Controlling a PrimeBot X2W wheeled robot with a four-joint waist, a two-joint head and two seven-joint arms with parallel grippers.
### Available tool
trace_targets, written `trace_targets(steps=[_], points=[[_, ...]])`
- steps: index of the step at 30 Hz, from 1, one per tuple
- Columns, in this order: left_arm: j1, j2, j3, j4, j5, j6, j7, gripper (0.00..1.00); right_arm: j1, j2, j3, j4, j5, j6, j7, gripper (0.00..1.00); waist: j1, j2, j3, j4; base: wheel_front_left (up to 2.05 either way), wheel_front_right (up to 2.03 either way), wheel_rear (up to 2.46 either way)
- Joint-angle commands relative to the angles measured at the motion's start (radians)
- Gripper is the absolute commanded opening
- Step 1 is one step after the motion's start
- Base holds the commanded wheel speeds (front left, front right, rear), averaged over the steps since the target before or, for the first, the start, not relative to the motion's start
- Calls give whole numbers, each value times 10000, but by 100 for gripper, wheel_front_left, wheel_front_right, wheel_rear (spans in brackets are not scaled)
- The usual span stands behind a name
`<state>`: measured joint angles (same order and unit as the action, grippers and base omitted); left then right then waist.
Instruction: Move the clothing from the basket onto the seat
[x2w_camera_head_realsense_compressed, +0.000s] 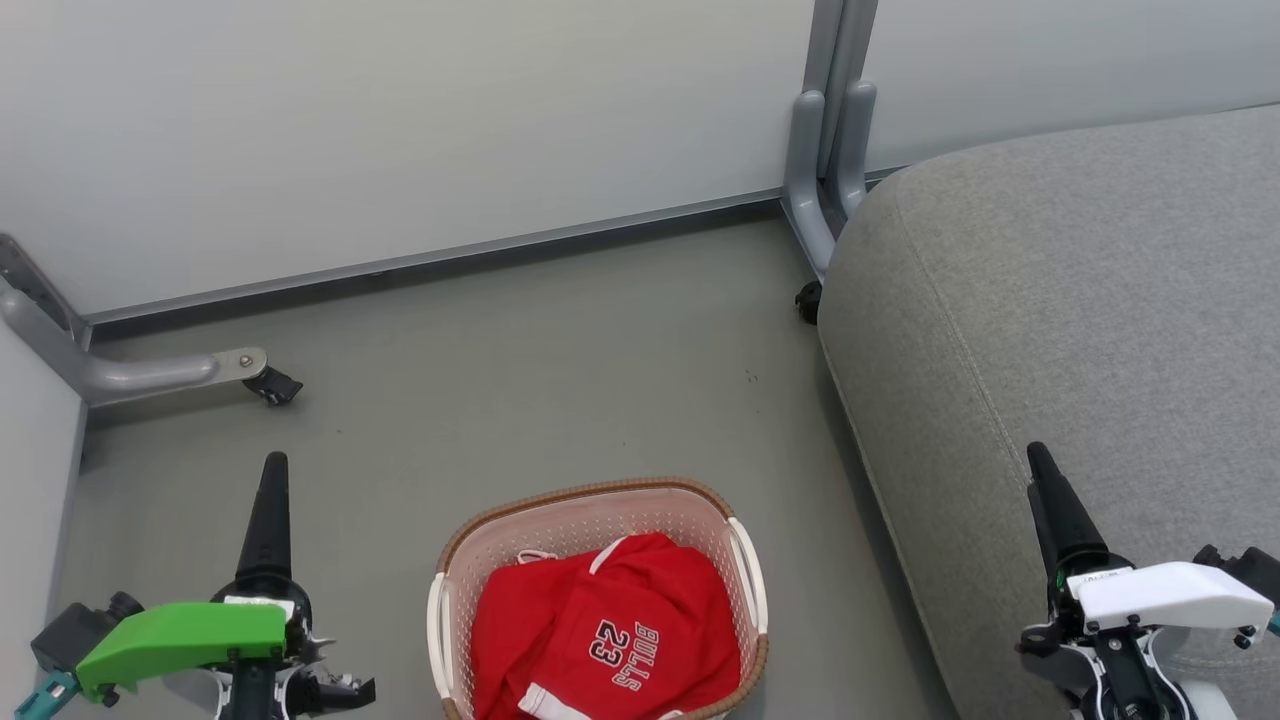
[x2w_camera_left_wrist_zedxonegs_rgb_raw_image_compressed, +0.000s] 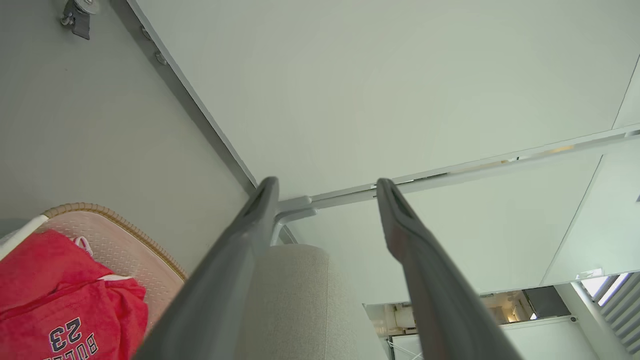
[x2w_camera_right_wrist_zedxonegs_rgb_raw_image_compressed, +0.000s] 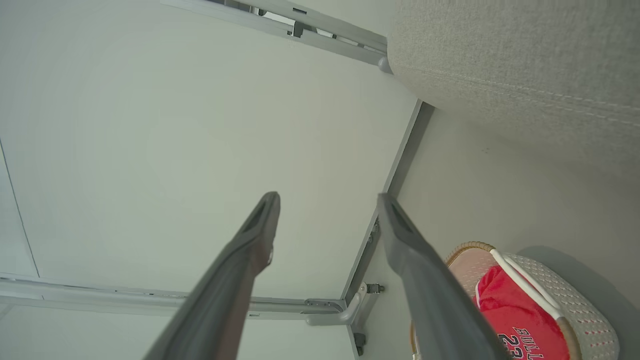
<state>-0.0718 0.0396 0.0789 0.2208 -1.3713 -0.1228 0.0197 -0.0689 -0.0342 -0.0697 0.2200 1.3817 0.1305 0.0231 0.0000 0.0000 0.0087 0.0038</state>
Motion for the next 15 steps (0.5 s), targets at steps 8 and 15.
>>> trace_targets(steps=[8,15], points=[[-169,69,-419,-501,2179,233,-385,100,-39,-98,285,-506,-1814,2,-415,100,0,0,11,29,0,0,0],[-135,77,-794,-601,3754,405,-648,100,4,-108,458,-634,-3137,2,-679,100,0,0,13,63,0,0,0]])
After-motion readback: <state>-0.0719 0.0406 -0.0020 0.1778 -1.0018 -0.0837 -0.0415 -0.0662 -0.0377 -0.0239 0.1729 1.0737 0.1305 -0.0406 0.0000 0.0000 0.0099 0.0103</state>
